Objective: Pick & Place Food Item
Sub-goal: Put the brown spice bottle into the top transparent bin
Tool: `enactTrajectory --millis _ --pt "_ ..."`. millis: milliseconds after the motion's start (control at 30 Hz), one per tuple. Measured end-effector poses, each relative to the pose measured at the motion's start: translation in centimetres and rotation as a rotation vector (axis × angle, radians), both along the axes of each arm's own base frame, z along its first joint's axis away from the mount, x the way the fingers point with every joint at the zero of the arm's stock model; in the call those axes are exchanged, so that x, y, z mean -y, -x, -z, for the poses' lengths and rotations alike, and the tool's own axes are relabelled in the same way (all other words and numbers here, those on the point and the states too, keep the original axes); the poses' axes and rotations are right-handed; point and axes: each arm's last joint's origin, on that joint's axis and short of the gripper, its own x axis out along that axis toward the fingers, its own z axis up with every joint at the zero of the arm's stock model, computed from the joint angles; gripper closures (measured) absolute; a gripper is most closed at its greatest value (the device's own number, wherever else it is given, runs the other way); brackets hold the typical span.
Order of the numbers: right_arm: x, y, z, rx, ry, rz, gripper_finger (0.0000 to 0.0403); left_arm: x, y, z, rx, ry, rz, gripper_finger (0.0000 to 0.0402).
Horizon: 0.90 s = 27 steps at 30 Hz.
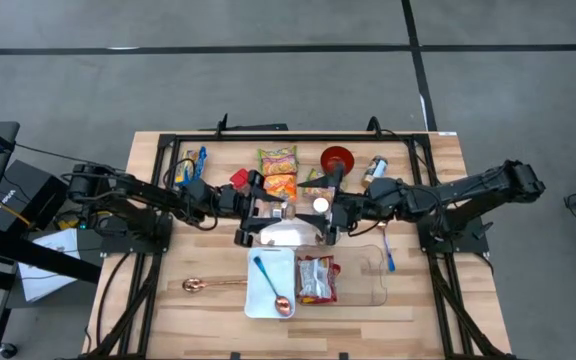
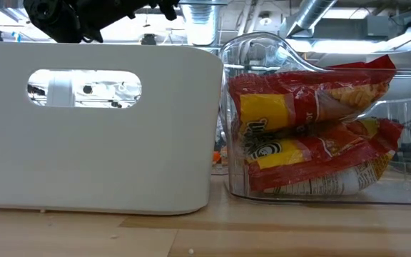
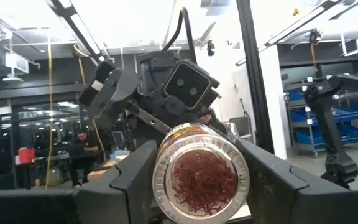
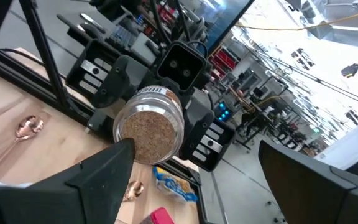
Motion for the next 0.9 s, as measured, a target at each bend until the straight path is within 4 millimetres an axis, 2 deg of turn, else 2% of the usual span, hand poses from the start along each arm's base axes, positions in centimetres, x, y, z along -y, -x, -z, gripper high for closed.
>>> enactTrajectory --millis 433,667,900 --pt "-0.1 0.2 -0.1 -0.009 0.005 -0.005 0.0064 0.0 -0.2 0.1 -0.003 0.003 -0.008 0.0211" --pt "-1.0 1.5 -0.8 -0.023 0.013 -0.005 0.0064 -0.5 -0.3 0.4 -0.025 0.007 -0.033 0.0213" --pt "-1.7 1.4 -0.4 -0.041 0.018 -0.039 0.0064 -0.5 -0.3 0.2 -0.013 0.01 -0.038 0.0211"
